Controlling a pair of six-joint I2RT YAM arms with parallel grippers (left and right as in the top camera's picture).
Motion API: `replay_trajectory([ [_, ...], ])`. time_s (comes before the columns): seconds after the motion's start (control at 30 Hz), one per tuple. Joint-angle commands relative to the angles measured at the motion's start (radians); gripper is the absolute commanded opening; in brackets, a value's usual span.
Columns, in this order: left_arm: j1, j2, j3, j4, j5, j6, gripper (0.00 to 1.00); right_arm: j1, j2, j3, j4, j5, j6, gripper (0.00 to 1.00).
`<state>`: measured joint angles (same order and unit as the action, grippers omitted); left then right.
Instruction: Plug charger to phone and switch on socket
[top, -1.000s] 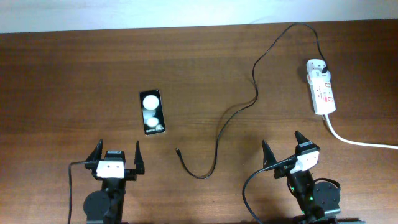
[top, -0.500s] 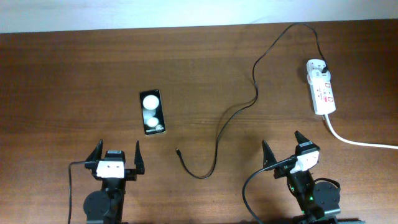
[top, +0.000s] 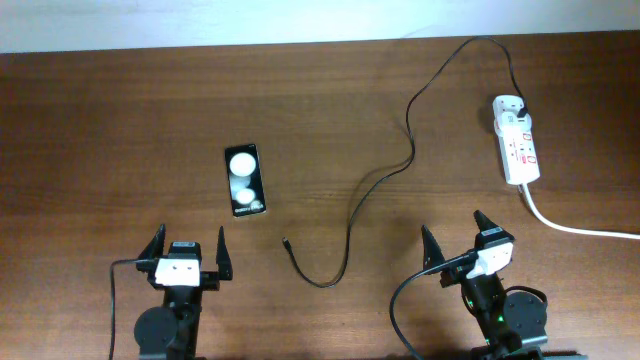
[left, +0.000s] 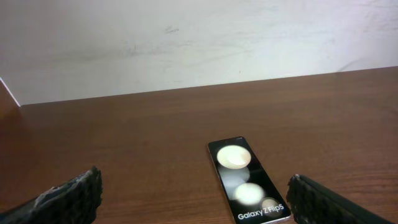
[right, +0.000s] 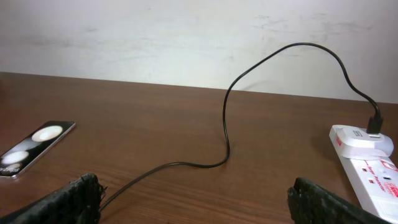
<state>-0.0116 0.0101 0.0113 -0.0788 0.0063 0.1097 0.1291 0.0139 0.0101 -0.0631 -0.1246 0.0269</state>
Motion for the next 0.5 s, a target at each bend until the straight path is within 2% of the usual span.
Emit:
replay_trajectory([
  [0.0, 0.002, -0.003, -0.002, -0.004, -0.011, 0.012, 0.99, 0.008, -0.010, -0.005, -0.008, 0.005, 0.007, 0.99],
  [0.3, 0.002, -0.003, -0.002, 0.052, -0.012, 0.013, 0.99, 0.008, -0.010, -0.005, -0.008, 0.005, 0.007, 0.99],
  [0.37, 0.002, -0.003, -0.002, 0.093, -0.014, 0.013, 0.99, 0.008, -0.010, -0.005, -0.008, 0.005, 0.007, 0.99],
  [0.47, 0.002, -0.003, 0.013, 0.247, -0.014, 0.012, 0.99, 0.008, -0.010, -0.005, -0.008, 0.005, 0.007, 0.99],
])
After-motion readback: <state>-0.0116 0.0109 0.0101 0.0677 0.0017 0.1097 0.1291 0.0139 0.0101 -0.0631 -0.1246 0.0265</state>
